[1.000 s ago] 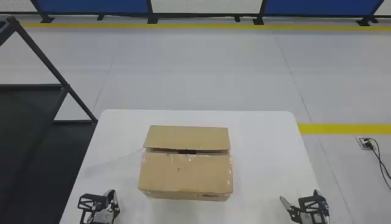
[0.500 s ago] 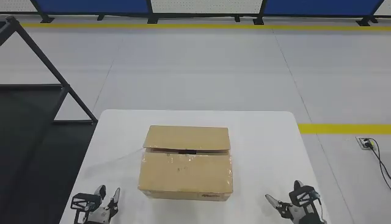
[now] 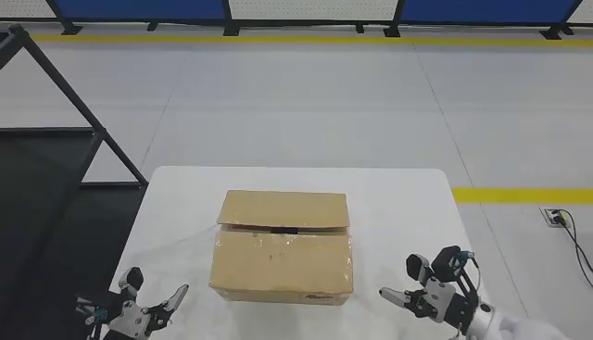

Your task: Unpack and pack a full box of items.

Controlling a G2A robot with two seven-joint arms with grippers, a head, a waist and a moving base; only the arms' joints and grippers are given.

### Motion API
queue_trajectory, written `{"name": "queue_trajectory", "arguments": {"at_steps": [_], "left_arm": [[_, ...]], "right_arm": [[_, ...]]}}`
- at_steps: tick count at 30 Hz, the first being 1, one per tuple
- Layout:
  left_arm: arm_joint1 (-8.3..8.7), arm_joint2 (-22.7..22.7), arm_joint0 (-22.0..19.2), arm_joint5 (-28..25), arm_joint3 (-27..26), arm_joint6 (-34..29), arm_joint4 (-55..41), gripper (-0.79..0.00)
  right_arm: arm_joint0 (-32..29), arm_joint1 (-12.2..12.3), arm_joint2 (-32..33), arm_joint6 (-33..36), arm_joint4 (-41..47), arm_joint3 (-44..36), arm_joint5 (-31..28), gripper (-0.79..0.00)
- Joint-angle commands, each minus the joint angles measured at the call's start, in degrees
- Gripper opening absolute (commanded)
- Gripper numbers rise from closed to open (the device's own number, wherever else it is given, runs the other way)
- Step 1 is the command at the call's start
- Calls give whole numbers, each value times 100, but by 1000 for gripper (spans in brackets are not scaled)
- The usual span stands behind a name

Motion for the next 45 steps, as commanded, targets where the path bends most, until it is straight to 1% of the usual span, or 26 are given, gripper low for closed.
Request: {"name": "queue_trajectory", "arguments": {"at_steps": [1,7,9,11,13,15,18,20,22,23,24,32,36,40,45], "left_arm": [[-1,3,-2,17,1,-2,5,0],[-5,17,-17,46,8,-15,-45,0],[-17,79,-128,124,2,-97,-196,0],[-22,100,-276,133,-13,-220,-425,0],[-28,71,-434,288,-29,-328,-548,0],[-27,84,-566,200,-34,-486,-785,0],[-19,42,-803,45,40,-814,-1294,0],[-13,20,-970,8,68,-1006,-1547,0],[-15,76,-1054,-99,85,-1310,-2101,0],[-9,10,-1103,-51,67,-1452,-2236,0],[-9,10,-1103,-51,67,-1452,-2236,0],[-9,10,-1103,-51,67,-1452,-2236,0],[-16,100,-1127,-1,15,-1532,-2314,0],[-9,126,-1235,6,-39,-1767,-2500,0],[-5,133,-1317,52,26,-1902,-2647,0]], "right_arm": [[-2,-1,-1,-20,-8,0,-1,0],[-5,-7,-66,-100,18,27,18,0],[102,-16,-243,-152,291,161,-88,0],[334,-25,-394,-163,491,302,-26,0],[558,-30,-575,-39,1049,470,-182,0],[819,-17,-688,276,1582,645,-295,0],[1221,-18,-840,554,2264,948,-44,0],[1491,-37,-1017,713,2943,1213,66,0],[1751,-46,-1093,833,3449,1548,136,0],[1874,-40,-1154,1028,3498,1670,230,0],[1964,-31,-1175,1166,3429,1726,339,0],[1950,-32,-1181,1139,3419,1729,357,0],[1991,-64,-1430,946,3404,1799,471,0],[2201,-96,-1656,929,3579,1985,403,0],[2456,-116,-1863,1205,4021,2245,163,0]]}}
